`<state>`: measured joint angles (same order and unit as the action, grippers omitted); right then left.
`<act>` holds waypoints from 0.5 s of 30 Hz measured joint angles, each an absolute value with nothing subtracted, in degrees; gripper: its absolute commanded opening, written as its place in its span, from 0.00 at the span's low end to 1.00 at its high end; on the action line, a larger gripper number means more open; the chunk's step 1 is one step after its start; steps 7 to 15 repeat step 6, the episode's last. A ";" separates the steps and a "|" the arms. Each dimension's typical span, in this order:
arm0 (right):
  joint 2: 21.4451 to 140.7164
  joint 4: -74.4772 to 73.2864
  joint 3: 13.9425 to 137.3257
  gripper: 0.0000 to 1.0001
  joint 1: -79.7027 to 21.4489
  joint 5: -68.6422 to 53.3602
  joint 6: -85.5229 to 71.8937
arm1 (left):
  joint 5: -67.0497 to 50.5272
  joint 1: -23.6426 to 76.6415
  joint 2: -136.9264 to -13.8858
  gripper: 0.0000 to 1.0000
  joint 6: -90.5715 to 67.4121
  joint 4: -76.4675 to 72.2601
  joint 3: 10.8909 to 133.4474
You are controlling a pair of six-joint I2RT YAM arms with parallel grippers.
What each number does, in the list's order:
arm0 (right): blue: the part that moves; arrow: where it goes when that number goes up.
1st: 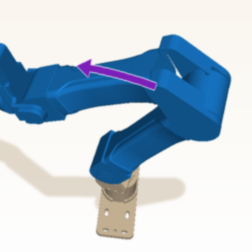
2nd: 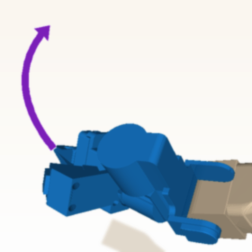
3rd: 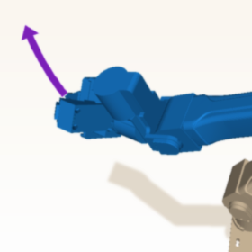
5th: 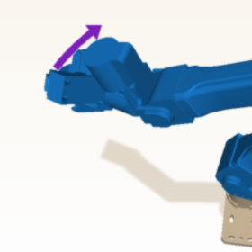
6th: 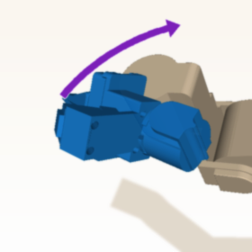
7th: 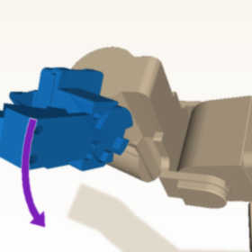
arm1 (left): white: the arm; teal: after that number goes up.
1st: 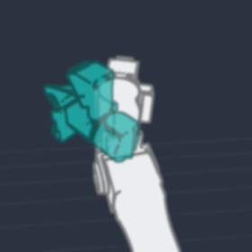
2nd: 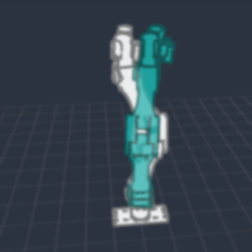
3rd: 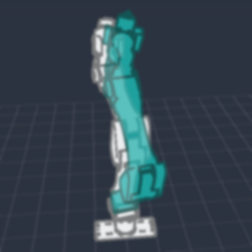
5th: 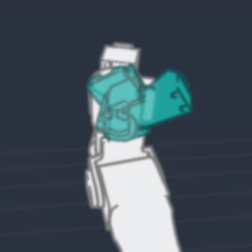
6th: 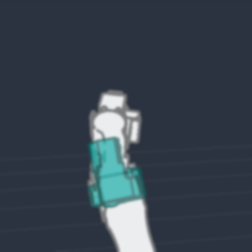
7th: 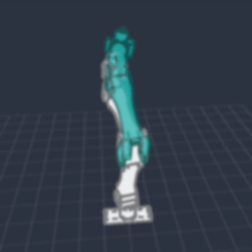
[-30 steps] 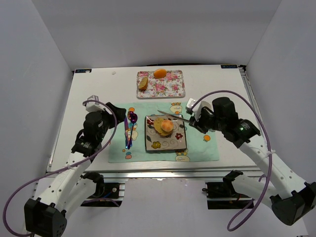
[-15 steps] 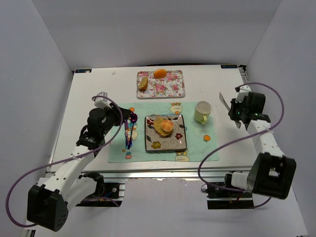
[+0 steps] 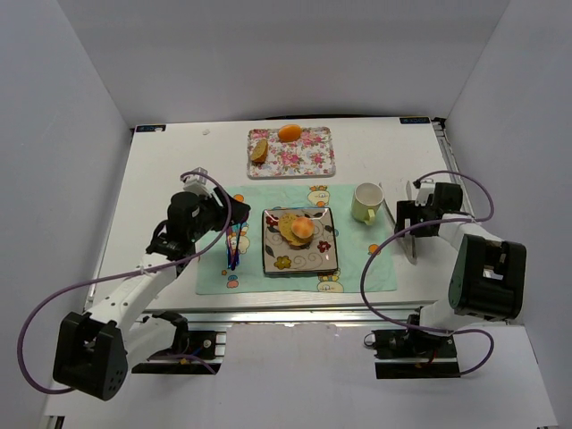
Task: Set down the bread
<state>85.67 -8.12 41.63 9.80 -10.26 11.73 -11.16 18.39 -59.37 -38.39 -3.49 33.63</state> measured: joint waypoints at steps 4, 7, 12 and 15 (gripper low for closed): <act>85.03 -12.25 46.81 0.90 9.78 -6.98 13.45 | -11.60 18.39 -60.05 0.66 -38.35 -3.51 33.63; 84.14 -13.80 50.70 0.89 9.47 -6.04 13.98 | -11.84 18.39 -60.42 0.64 -38.37 -3.73 33.63; 84.14 -13.80 50.70 0.89 9.47 -6.04 13.98 | -11.84 18.39 -60.42 0.64 -38.37 -3.73 33.63; 84.14 -13.80 50.70 0.89 9.47 -6.04 13.98 | -11.84 18.39 -60.42 0.64 -38.37 -3.73 33.63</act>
